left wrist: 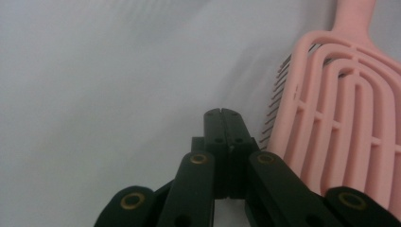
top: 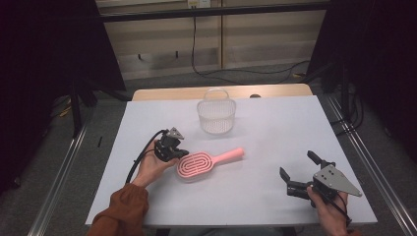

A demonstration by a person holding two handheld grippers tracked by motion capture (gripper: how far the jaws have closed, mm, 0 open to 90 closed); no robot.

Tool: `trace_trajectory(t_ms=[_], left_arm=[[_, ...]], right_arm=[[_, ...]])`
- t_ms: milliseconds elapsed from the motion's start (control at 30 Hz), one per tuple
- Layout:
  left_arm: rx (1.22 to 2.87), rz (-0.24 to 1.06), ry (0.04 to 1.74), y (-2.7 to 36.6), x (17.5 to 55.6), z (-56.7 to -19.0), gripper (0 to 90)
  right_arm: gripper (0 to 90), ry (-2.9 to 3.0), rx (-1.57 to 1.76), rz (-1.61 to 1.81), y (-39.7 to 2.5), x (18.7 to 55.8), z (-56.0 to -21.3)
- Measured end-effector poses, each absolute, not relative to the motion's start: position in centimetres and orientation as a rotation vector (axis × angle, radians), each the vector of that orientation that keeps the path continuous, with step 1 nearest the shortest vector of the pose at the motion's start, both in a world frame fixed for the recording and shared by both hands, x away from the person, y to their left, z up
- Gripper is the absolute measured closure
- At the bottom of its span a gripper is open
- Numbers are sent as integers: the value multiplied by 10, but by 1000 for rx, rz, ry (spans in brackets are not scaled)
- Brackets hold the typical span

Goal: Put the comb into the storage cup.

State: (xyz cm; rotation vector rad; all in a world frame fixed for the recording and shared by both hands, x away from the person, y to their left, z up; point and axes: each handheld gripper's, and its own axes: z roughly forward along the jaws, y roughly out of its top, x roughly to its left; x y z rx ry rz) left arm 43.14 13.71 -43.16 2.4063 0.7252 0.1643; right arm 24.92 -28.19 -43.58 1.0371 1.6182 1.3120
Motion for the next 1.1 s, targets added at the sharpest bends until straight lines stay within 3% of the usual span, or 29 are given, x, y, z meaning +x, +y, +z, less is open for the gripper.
trace_trajectory(t_ms=[833, 1100], left_arm=[[2413, 136, 708, 138, 422, -433, 900], [2362, 198, 749, 146, 425, -432, 900]], right_arm=[[0, 1613, 1039, 1312, -282, 250, -436], [0, 1612, 1039, 1319, -282, 250, -436]])
